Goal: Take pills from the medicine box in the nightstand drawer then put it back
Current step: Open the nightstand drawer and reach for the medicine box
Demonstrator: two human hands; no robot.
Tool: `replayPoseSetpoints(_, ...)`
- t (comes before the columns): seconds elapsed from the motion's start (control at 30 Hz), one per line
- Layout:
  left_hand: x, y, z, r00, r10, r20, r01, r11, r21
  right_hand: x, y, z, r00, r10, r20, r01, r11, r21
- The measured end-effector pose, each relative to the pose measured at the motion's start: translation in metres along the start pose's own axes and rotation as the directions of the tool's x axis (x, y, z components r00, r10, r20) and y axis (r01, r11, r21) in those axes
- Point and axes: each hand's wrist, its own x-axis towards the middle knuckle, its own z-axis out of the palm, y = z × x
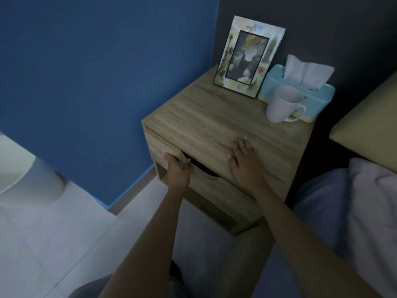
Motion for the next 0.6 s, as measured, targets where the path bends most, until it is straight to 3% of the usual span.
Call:
replayPoseSetpoints(0.2,-0.035,-0.017,-0.036,0.997,-0.072,0.027,0.074,0.992,-0.104,0.0,-0.004,-0.006,1.0,0.017,0.0,-0.017,1.0,0.002)
replayPoseSetpoints(0.4,-0.07,-0.045,-0.076,0.993,-0.091,-0.075,0.084,0.991,-0.1,-0.002,-0.005,-0.008,1.0,0.009,-0.002,-0.009,1.0,0.008)
replayPoseSetpoints(0.6,-0.088,-0.061,-0.106,0.968,-0.2,-0.152,0.192,0.979,-0.065,-0.001,-0.004,-0.006,1.0,0.008,-0.024,-0.009,1.0,-0.016)
